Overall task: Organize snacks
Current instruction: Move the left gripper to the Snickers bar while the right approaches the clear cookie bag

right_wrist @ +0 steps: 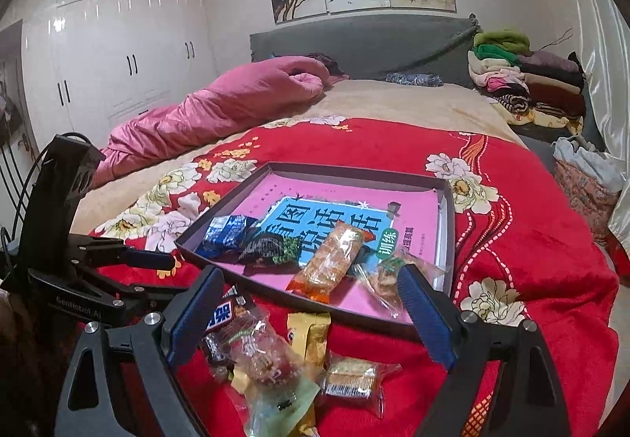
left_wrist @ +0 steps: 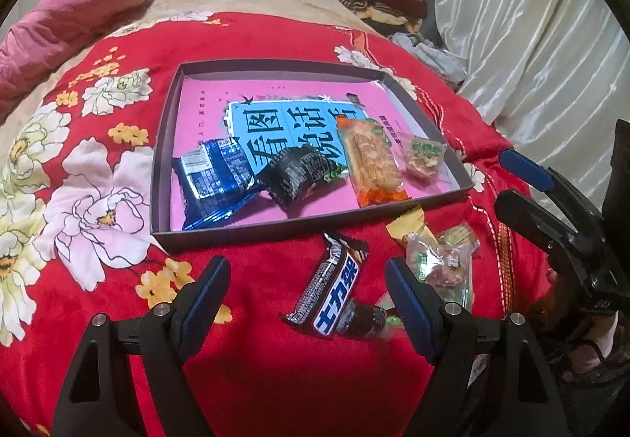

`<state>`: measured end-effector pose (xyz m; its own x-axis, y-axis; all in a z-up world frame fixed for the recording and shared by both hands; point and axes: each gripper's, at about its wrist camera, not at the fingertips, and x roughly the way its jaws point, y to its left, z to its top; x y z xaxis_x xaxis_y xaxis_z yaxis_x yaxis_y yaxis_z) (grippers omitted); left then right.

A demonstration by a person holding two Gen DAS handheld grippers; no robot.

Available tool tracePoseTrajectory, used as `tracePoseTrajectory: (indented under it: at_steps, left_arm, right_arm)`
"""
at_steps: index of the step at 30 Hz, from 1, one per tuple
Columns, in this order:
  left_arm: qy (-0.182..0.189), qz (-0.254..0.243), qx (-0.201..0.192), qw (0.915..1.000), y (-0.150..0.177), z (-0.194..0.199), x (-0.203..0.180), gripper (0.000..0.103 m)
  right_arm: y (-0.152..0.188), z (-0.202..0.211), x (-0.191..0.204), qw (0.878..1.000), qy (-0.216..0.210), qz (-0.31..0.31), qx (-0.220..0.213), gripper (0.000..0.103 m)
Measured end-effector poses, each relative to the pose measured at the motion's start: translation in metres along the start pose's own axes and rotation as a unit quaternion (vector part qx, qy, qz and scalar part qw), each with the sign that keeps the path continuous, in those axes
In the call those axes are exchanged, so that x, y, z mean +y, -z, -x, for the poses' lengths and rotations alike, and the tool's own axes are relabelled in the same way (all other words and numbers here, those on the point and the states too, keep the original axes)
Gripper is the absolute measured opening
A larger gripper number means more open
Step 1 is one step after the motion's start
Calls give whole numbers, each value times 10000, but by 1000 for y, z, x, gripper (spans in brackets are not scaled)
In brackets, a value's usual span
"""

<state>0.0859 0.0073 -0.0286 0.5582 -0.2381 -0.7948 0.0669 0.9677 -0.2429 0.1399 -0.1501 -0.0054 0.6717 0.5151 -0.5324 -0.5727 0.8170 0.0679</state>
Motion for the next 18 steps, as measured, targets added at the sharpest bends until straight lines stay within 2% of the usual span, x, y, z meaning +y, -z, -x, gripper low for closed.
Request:
tracePoseTrajectory:
  at_steps: [18]
  left_arm:
    - [7,-67,284,9996,10,-11,-4,82]
  right_arm:
    - [12,-3,15,9987,-41,382,340,90]
